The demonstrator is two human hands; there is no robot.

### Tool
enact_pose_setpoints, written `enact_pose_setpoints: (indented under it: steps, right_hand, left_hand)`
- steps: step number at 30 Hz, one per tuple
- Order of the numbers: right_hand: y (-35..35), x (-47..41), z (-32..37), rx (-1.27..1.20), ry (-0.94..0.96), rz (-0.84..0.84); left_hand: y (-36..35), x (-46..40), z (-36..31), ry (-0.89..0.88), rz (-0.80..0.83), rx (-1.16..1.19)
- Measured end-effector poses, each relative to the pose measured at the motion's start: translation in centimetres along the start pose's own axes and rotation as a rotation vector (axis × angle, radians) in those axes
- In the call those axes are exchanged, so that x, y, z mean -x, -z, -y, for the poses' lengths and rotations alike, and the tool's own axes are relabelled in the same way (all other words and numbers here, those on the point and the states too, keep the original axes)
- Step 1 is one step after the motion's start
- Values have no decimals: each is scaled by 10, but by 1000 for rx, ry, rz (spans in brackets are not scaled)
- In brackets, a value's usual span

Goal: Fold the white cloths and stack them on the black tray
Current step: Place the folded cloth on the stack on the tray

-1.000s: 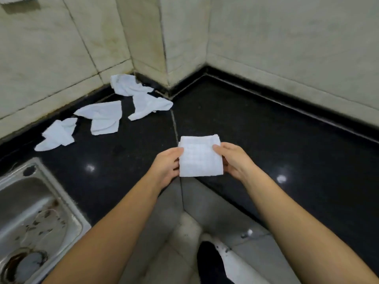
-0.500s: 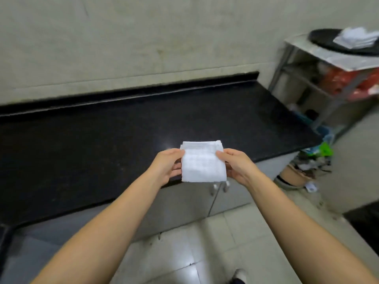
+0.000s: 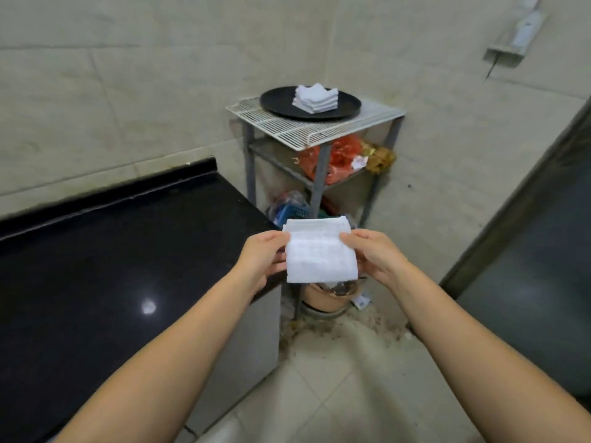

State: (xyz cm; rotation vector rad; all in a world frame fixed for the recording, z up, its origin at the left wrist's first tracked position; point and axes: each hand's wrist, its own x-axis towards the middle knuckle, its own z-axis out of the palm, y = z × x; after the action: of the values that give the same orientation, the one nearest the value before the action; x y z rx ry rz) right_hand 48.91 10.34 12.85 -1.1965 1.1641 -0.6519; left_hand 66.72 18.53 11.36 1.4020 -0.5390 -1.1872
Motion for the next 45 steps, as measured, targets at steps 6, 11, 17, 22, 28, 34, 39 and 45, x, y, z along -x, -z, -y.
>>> enact_pose_setpoints:
  steps: [6,11,17,22,28,34,39,45]
  right_hand:
    - [37,-123,74,22,156,40]
    - [57,-229,170,198,326,28]
    - [77,-342,254,310,483,15]
    - [61,-446,310,381,499,41]
    - [36,-559,327,476,496,222]
    - [35,-612,300,560,477,349]
    - [36,-622,299,563,480,383]
    - [34,-599,317,676,607,293]
  left_hand:
    - [-54,-100,-72,-158,10,-111]
    - [-91,-202,-160,-297,-13,-171]
    - [-136,-309,-234,-356,-96,-214]
    - [-150,-403,-276,-359,-284,-175]
    - [-145,-484,-288,-262,-498,-175]
    - [-146,-515,-255,-178,-592,-226]
    - [-147,-520,-252,-191,-619,-192]
    - [-135,-490,-255,-158,-655,-191]
